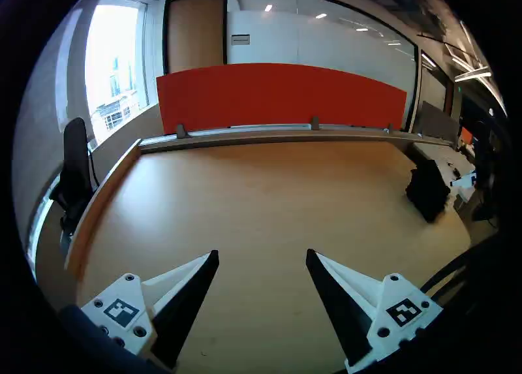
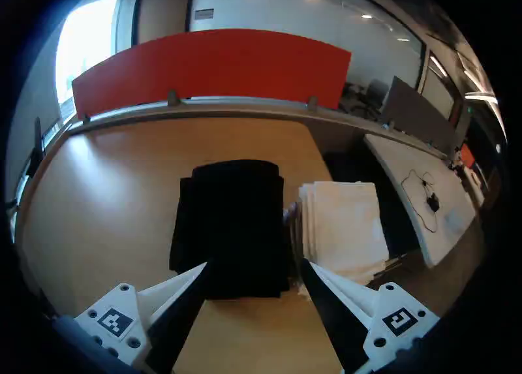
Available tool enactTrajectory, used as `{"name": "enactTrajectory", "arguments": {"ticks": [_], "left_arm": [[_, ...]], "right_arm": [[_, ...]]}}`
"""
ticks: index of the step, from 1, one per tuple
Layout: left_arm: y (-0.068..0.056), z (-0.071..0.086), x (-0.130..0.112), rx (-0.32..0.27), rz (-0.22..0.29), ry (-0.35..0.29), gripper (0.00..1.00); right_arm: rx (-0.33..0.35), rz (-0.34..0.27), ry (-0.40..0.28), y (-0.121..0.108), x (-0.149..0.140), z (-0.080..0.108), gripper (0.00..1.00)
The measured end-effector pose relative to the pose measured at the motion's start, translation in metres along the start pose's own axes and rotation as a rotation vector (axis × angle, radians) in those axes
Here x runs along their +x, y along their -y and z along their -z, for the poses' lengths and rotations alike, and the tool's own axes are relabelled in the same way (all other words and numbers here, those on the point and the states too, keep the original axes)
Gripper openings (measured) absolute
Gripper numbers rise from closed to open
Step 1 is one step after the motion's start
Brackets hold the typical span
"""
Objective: Fold towel
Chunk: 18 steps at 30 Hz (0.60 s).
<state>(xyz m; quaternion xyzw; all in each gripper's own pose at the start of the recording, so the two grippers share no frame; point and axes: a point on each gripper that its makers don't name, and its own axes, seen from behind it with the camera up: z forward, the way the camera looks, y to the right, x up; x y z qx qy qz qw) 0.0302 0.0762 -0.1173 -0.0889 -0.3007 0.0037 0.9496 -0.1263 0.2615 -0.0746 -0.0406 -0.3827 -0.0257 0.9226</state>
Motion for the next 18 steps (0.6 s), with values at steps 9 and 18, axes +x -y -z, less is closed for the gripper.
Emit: {"name": "enactTrajectory", "arguments": {"ticks": [9, 18], "left_arm": [[0.005, -0.003, 0.008, 0.001, 0.006, -0.019, 0.99], [0.008, -0.004, 0.014, 0.001, 0.009, -0.036, 0.99]], "right_arm": [[-0.055, -0.068, -0.161, 0.017, 0.032, 0.011, 1.0], [-0.092, -0.107, -0.328, 0.026, 0.057, 0.026, 1.0]]}}
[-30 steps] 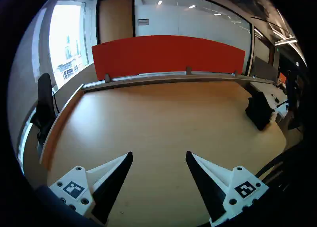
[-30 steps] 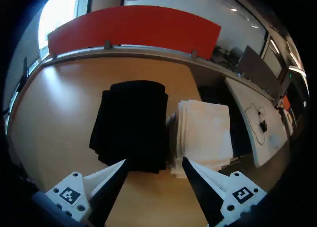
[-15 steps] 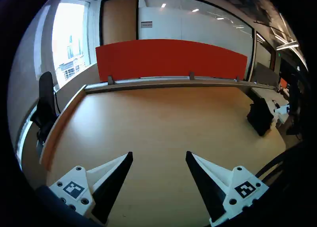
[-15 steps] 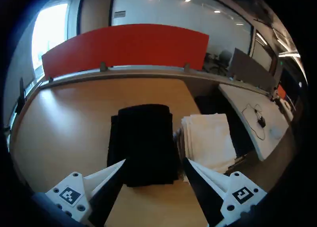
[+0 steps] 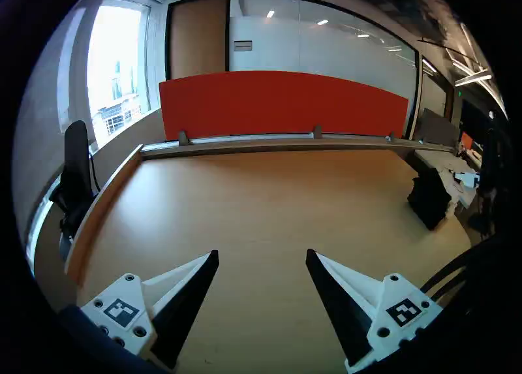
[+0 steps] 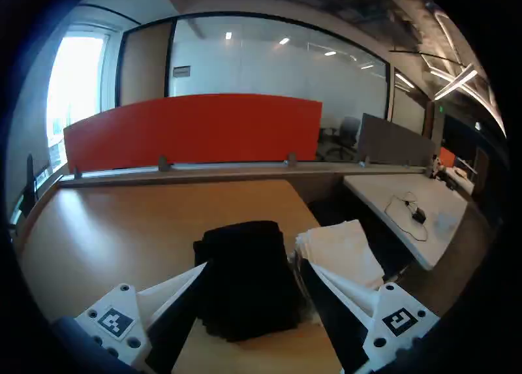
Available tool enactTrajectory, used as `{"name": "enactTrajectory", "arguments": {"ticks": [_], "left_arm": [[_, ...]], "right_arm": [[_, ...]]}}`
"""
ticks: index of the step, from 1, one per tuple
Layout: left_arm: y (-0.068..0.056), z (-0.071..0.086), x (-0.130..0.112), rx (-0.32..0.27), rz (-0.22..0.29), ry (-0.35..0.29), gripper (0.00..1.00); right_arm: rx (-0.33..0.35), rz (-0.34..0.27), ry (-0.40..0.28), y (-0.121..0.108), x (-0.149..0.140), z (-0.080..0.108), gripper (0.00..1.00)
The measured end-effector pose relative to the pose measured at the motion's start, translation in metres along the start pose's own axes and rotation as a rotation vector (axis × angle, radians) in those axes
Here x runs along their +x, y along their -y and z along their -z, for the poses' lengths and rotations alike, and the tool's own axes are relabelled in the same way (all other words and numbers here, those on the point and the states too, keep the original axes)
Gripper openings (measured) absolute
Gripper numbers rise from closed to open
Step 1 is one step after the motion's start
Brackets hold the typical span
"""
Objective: Fold towel
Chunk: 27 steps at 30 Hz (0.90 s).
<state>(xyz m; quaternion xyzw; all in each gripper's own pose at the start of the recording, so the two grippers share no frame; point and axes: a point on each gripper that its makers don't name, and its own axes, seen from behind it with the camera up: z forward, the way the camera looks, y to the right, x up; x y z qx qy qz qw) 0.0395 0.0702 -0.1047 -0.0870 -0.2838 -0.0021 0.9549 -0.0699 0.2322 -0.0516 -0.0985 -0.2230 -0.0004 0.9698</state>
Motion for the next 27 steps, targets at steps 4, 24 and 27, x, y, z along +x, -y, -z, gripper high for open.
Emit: {"name": "enactTrajectory", "arguments": {"ticks": [4, 24, 27], "left_arm": [[0.001, 0.0, 0.001, 0.001, -0.002, -0.005, 0.99], [0.036, -0.015, 0.06, 0.069, 0.012, -0.177, 0.99], [0.044, -0.016, 0.075, 0.084, 0.019, -0.218, 0.99]], "right_arm": [[-0.001, -0.006, -0.054, 0.004, 0.011, 0.004, 1.0], [0.028, 0.008, -0.237, 0.036, 0.071, 0.025, 1.0], [0.03, 0.012, -0.245, 0.039, 0.076, 0.025, 1.0]]}}
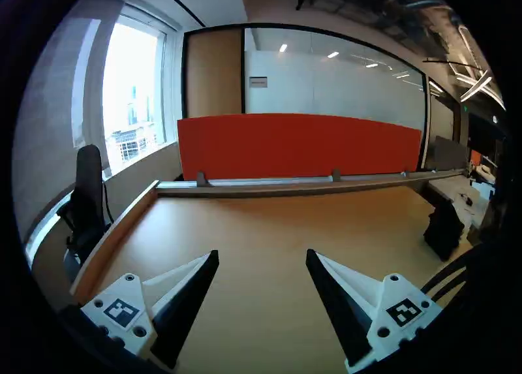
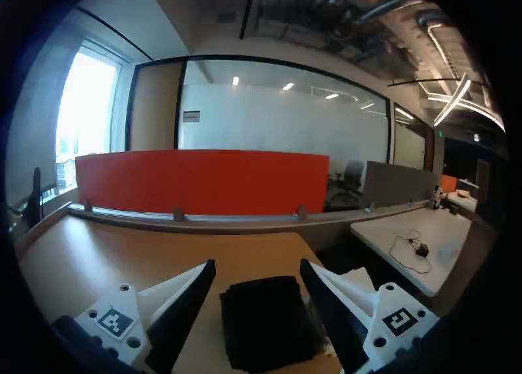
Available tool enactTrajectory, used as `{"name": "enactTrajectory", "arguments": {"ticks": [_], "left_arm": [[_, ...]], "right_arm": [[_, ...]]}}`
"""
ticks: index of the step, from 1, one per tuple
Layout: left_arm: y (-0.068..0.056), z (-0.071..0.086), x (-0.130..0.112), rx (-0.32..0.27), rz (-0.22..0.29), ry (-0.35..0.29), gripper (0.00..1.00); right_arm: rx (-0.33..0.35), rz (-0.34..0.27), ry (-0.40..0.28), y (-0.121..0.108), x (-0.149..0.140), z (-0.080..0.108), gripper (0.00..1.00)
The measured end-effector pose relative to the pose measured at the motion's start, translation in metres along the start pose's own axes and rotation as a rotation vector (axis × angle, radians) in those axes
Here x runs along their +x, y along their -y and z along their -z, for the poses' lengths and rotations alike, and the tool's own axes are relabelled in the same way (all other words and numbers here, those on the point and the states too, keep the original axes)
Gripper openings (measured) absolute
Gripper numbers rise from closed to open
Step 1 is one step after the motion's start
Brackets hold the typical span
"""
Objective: Fold towel
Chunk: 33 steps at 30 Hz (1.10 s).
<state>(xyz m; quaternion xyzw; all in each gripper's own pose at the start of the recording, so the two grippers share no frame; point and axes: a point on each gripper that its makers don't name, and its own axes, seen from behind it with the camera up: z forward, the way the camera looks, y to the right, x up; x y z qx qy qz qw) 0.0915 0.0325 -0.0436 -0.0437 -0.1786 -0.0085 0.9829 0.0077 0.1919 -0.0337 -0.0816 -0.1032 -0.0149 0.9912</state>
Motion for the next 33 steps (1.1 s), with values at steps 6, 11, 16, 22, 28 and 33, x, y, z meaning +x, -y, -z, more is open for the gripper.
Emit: {"name": "enactTrajectory", "arguments": {"ticks": [6, 11, 16, 22, 28, 33], "left_arm": [[0.012, -0.008, 0.023, 0.024, 0.011, -0.057, 0.99], [0.017, -0.014, 0.033, 0.026, 0.01, -0.077, 0.99], [0.02, -0.02, 0.043, 0.028, 0.014, -0.103, 0.99], [0.021, -0.026, 0.058, 0.017, 0.013, -0.135, 0.99], [0.024, -0.029, 0.073, 0.014, 0.007, -0.171, 0.99], [0.025, -0.029, 0.084, 0.009, 0.017, -0.199, 0.99]], "right_arm": [[0.006, 0.009, -0.009, 0.008, 0.011, 0.0, 1.0], [0.016, 0.012, -0.015, 0.018, 0.016, 0.0, 1.0], [0.039, 0.017, -0.024, 0.037, 0.022, 0.001, 1.0], [0.07, 0.025, -0.049, 0.064, 0.036, 0.0, 1.0], [0.11, 0.022, -0.071, 0.097, 0.054, 0.001, 1.0], [0.138, 0.025, -0.085, 0.123, 0.064, 0.0, 1.0]]}}
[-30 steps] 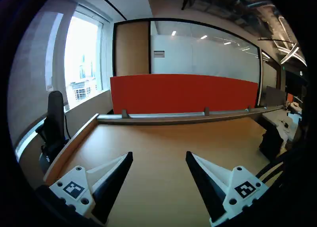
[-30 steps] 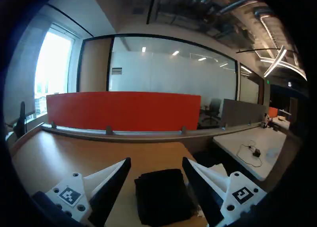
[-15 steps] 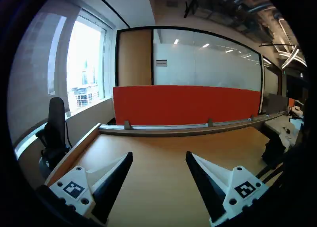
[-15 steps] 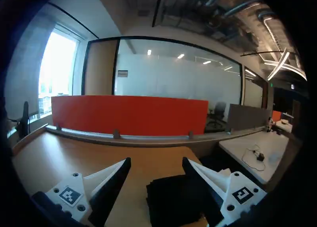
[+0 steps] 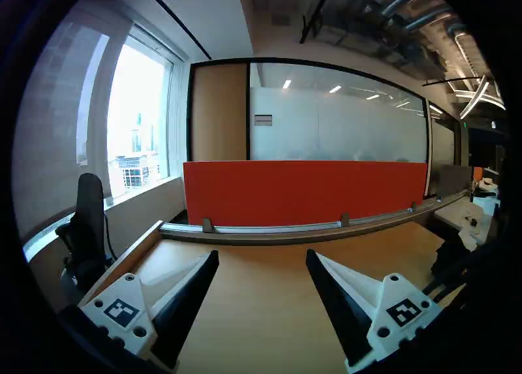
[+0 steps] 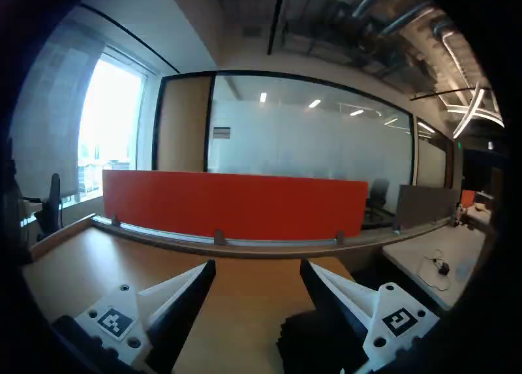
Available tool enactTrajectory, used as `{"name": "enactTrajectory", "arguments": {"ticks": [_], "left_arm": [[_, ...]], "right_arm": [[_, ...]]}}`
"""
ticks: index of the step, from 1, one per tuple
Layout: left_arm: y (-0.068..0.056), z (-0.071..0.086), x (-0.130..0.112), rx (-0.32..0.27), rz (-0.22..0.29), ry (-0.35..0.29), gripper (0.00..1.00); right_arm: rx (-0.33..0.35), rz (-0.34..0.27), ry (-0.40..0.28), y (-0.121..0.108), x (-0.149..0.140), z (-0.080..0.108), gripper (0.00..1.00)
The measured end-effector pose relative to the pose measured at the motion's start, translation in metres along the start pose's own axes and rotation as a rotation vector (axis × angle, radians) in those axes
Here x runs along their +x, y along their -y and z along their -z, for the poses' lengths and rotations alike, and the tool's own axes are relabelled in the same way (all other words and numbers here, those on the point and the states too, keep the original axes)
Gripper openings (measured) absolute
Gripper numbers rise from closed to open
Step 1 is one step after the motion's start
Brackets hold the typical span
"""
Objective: Fold towel
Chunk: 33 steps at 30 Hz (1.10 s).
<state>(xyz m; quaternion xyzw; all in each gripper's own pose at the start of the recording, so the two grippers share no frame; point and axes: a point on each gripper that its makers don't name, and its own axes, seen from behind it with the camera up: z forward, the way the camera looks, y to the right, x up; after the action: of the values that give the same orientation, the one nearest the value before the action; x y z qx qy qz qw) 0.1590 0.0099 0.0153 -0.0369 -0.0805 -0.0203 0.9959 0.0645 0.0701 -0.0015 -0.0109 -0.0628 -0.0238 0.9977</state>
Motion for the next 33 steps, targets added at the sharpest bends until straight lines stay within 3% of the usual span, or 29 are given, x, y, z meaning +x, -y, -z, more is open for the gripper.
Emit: {"name": "enactTrajectory", "arguments": {"ticks": [11, 23, 33], "left_arm": [[0.008, -0.004, 0.015, -0.005, 0.012, -0.042, 1.0], [0.008, -0.006, 0.025, -0.008, 0.023, -0.073, 0.99], [0.011, -0.004, 0.026, -0.007, 0.018, -0.085, 0.99]], "right_arm": [[0.029, -0.007, -0.025, 0.042, 0.018, -0.006, 1.0], [0.09, -0.017, -0.046, 0.085, 0.028, -0.01, 1.0], [0.105, -0.01, -0.038, 0.095, 0.028, -0.011, 1.0]]}}
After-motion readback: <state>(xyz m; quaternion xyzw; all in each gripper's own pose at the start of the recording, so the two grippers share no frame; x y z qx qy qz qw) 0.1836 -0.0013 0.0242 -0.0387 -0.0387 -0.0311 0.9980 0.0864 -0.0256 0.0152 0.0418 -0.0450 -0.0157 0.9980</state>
